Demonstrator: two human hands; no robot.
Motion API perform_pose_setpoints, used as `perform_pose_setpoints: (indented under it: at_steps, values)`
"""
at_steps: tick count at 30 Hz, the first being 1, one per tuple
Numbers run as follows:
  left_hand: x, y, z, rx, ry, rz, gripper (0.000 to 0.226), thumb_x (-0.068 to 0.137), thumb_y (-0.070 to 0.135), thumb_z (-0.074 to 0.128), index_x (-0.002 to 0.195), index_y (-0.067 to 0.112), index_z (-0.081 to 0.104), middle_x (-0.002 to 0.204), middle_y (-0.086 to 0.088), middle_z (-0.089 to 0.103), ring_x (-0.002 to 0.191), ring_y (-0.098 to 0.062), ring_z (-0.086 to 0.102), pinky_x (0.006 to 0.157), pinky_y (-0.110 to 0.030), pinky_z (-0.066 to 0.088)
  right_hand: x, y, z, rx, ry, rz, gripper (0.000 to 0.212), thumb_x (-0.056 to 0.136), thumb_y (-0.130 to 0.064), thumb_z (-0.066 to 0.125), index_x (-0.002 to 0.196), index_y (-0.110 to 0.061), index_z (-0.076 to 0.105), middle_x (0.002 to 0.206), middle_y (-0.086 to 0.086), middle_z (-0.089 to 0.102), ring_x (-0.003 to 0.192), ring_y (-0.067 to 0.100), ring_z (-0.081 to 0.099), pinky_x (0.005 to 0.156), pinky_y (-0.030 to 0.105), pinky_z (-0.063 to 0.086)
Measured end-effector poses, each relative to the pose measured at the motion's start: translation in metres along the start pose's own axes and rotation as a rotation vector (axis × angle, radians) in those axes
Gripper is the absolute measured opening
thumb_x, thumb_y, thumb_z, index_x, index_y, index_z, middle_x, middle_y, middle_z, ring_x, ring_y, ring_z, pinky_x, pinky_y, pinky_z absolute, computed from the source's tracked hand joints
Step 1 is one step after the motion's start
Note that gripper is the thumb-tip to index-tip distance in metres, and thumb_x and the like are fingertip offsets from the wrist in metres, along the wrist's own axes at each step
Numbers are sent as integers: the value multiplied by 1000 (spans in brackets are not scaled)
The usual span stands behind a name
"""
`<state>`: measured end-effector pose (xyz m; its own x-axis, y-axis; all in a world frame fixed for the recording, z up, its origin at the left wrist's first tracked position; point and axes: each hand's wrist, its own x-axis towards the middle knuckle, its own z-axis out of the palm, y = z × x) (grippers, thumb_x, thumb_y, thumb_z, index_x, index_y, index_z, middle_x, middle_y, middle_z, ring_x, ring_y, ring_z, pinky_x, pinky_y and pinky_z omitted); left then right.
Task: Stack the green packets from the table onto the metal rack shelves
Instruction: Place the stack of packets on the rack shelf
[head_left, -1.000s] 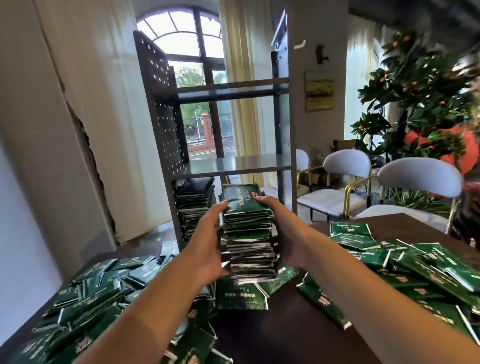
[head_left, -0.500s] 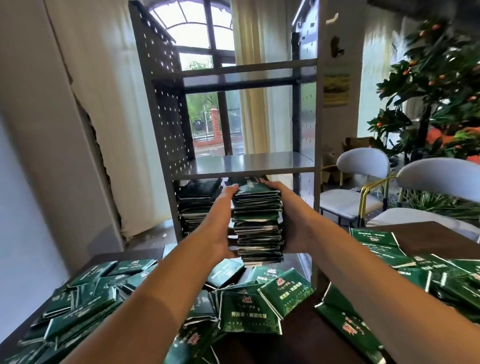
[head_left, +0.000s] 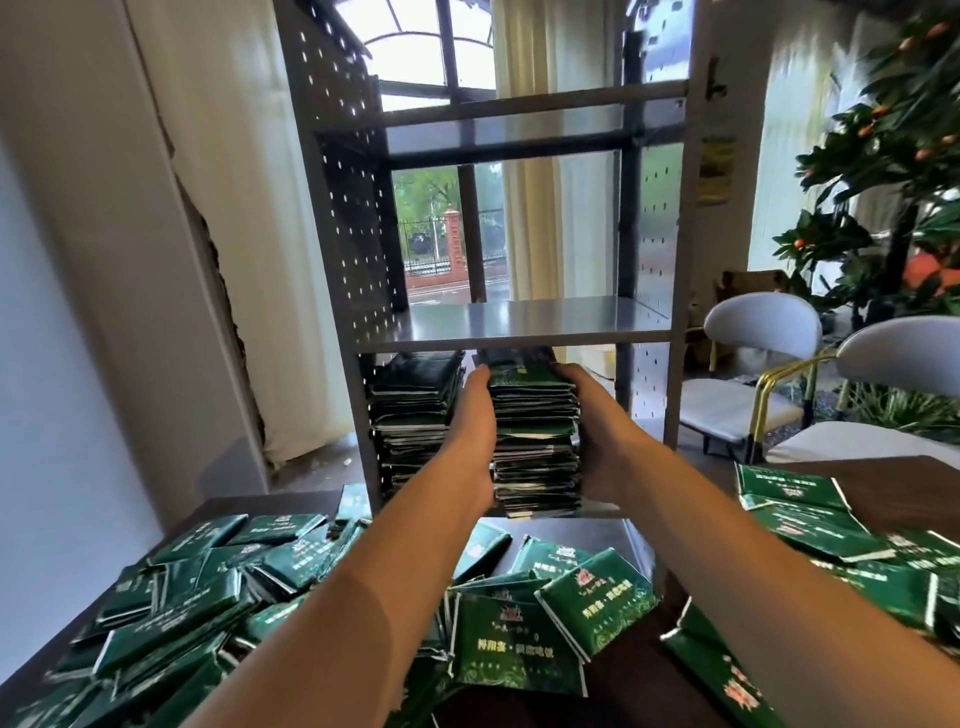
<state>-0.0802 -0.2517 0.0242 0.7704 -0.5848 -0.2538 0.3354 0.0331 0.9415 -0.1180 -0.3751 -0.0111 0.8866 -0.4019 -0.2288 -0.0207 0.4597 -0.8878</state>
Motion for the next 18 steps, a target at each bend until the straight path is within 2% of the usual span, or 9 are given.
perform_pose_setpoints:
  at_steps: [5,6,8,9,10,12,13,16,18]
  values:
    - [2,-1,1,31,-13,30,64,95,66,42,118,15,73,106,-15,76,99,-36,73,96,-54,54,13,-4,-7,-24,62,-6,67,75,-67,66,119,-17,73,114,18,74,107,40,69,95,53,54]
    - [-1,0,0,36,-13,28,62,96,64,42,113,14,74,97,-13,78,88,-31,76,89,-49,58,14,-6,-7,-50,76,-1,70,71,-68,68,120,-17,72,115,19,73,107,41,69,96,54,53]
    - [-10,0,-2,50,-23,-1,57,100,61,37,97,15,72,71,-6,76,59,-20,74,63,-33,58,13,-10,-6,-104,92,26,82,59,-69,72,123,-17,70,118,20,71,108,42,68,97,57,52]
    - [-16,0,-3,64,-22,-15,58,101,61,33,99,16,69,73,-5,76,61,-18,74,56,-28,55,13,-13,-4,-127,101,39,87,54,-69,74,123,-17,69,119,20,71,107,42,68,96,57,51]
    - [-20,-2,-3,65,-11,-30,60,102,61,29,112,16,67,93,-8,78,82,-18,76,60,-29,54,12,-15,-2,-152,119,46,90,50,-69,74,124,-17,68,120,20,70,107,42,68,95,58,51]
    - [-25,-13,-7,13,35,-42,66,103,61,26,146,14,46,141,-13,57,133,-29,52,92,-40,48,11,-18,2,-181,147,41,94,47,-69,75,125,-18,66,122,20,68,106,42,68,94,59,51]
    - [-27,-21,-10,-20,51,-43,68,103,60,27,152,14,38,147,-10,48,142,-33,41,101,-43,41,10,-18,4,-184,150,34,94,48,-69,75,126,-18,65,124,20,67,107,42,68,93,60,51]
    - [-34,-48,-19,-111,109,-57,66,102,59,36,152,16,39,150,-14,45,135,-36,45,102,-48,43,5,-18,10,-197,160,-5,79,61,-67,71,122,-18,65,122,19,66,107,40,67,92,58,53]
    - [-34,-56,-22,-202,103,-98,64,101,56,44,149,15,41,148,-23,45,123,-42,54,99,-51,49,4,-17,12,-201,184,-18,83,59,-69,70,125,-20,62,125,17,63,110,39,64,93,56,53]
